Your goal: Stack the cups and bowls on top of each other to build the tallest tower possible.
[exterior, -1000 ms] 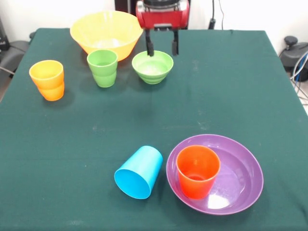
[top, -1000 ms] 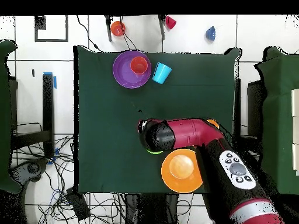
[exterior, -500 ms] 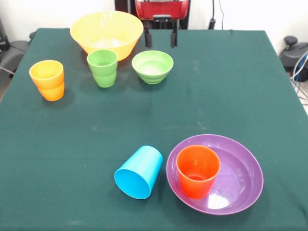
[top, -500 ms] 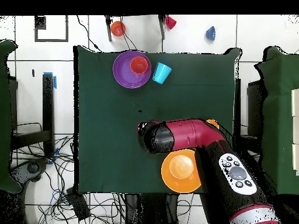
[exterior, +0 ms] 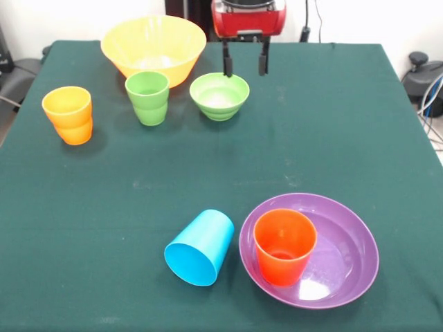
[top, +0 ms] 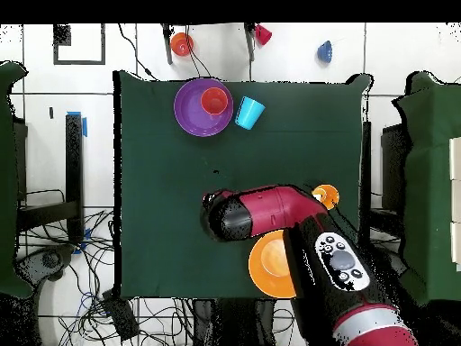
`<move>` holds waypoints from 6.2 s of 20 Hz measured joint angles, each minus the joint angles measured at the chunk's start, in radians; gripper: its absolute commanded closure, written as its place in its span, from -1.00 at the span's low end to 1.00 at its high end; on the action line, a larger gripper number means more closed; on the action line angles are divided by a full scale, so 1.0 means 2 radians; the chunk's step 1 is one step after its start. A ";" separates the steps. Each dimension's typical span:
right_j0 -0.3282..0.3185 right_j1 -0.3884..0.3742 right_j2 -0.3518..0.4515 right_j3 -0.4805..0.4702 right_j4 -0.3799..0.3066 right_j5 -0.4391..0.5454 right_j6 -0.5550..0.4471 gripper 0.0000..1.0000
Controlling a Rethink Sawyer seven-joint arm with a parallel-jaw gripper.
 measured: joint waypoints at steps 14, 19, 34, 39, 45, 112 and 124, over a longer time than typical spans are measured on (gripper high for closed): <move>0.015 0.057 -0.028 0.000 -0.008 -0.064 0.000 -1.00; 0.014 0.074 -0.035 0.000 -0.008 -0.064 0.000 -1.00; 0.010 0.098 -0.048 0.000 -0.008 -0.064 0.000 -1.00; 0.011 0.099 -0.051 0.000 -0.012 -0.067 0.000 1.00; 0.011 0.099 -0.053 0.000 -0.016 -0.080 0.000 1.00; 0.128 -0.070 0.007 -0.080 0.119 0.081 0.000 1.00; 0.127 -0.035 -0.015 -0.080 0.119 0.064 0.000 1.00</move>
